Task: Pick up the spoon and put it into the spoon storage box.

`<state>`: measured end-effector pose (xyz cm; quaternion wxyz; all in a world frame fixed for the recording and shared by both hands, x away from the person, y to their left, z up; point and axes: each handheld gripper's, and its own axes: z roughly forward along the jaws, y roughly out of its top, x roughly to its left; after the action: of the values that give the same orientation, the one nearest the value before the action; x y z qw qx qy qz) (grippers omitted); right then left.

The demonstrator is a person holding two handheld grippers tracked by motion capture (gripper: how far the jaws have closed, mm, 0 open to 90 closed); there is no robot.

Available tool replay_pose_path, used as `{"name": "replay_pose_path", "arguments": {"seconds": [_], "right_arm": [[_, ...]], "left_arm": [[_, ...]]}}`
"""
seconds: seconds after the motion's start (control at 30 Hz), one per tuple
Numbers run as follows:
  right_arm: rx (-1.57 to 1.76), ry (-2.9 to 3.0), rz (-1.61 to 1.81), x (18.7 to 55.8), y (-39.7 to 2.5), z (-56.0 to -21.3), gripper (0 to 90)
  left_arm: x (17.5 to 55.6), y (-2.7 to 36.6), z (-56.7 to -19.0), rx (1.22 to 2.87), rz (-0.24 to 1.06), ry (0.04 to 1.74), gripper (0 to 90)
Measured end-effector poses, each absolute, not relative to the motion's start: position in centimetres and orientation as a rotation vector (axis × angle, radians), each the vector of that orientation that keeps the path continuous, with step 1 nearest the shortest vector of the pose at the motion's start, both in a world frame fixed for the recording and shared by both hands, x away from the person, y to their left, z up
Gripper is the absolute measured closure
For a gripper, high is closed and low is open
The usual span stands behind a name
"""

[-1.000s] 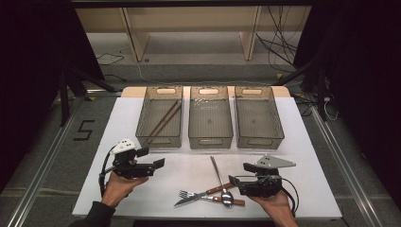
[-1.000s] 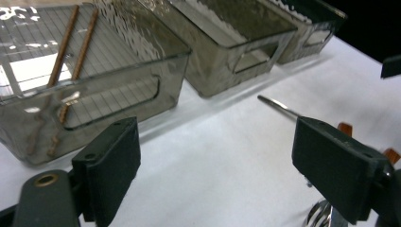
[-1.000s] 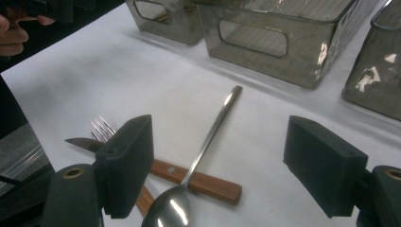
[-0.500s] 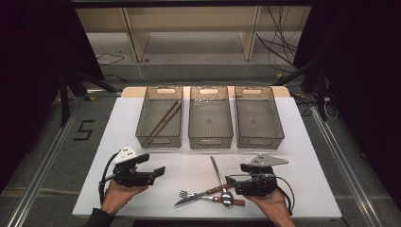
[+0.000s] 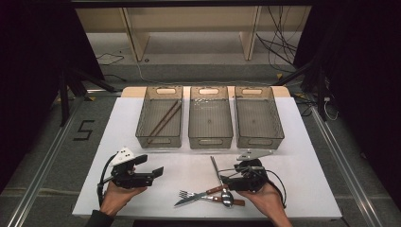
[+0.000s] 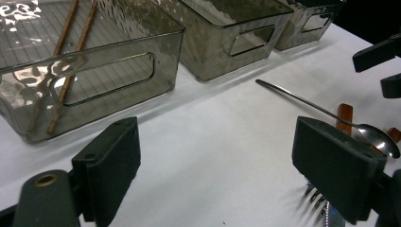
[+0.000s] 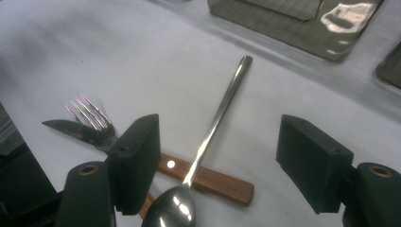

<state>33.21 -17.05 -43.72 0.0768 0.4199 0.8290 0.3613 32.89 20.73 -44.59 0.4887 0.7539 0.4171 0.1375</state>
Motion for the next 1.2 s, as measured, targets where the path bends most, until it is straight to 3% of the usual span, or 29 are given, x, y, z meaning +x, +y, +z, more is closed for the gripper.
{"name": "replay_pose_path", "arguments": {"seconds": [0.23, 0.33, 1.2], "right_arm": [[1.247, 2.561, 0.994, 34.3, -15.4, -43.6, 37.9], [1.242, 2.586, 0.919, 34.8, -14.6, -43.7, 44.1], [1.252, 2.785, 0.591, 37.1, -12.3, -46.2, 60.6]], "left_arm": [[32.7, 20.9, -44.7, 1.82, 0.342, 1.012, 15.9], [32.7, 21.0, -44.8, 1.82, 0.343, 1.011, 15.9], [32.7, 20.8, -44.9, 1.837, 0.353, 1.003, 15.9]]}}
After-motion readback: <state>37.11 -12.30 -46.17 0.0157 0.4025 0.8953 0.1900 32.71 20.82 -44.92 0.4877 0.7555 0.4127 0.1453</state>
